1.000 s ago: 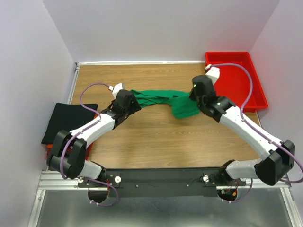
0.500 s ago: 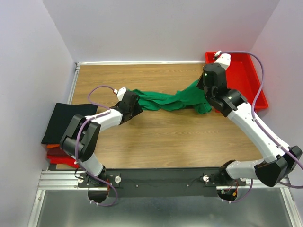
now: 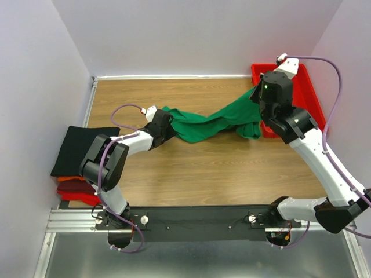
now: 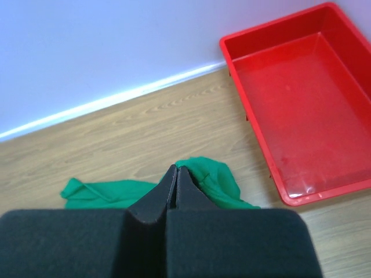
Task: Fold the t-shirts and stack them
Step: Flatten the tshirt out
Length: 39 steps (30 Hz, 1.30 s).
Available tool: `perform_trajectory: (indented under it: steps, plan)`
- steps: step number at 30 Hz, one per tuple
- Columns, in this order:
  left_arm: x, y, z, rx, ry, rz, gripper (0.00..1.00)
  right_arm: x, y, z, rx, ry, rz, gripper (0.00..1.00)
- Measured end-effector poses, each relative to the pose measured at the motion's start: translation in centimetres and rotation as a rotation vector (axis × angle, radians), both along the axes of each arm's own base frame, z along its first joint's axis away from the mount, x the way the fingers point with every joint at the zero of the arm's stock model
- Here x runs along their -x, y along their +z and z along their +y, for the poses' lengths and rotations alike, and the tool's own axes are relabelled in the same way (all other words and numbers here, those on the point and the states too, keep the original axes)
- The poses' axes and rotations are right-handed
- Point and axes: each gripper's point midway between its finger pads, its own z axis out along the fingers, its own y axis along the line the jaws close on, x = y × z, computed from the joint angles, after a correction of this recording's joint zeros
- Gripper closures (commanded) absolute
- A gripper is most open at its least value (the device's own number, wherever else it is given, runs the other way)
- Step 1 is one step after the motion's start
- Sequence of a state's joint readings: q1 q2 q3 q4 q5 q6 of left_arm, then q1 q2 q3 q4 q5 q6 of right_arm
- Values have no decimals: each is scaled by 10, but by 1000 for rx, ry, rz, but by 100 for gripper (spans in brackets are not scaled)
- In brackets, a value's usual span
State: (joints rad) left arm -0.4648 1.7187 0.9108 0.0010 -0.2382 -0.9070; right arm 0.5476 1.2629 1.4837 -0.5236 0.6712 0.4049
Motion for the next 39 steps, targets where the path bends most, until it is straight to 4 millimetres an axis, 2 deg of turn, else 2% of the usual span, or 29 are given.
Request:
perform_trajectory:
  steps: [6,9,13,17,20,27,34,39]
  plan:
    - [-2,1,1,-3,10,-6,44,11,27,-13,-14,-30,-60,100]
    - [-5,4,1,-3,13,-16,51,16,34,-20,-16,-50,-75,100]
    - [-10,10,-1,0,8,-33,66,19,35,-24,-1,-66,-70,100]
    - [-23,25,-8,11,-9,-73,66,20,32,-25,7,-65,-57,100]
    - [-29,29,-13,23,-20,-93,68,20,30,-25,12,-65,-50,100]
    - [-32,4,-26,-2,-76,-52,70,17,25,-23,20,-64,-37,100]
    - [-34,-2,-47,1,-130,-43,68,15,23,-22,23,-64,-32,100]
    - [-37,-4,-49,-6,-134,-36,68,15,23,-22,23,-64,-32,100]
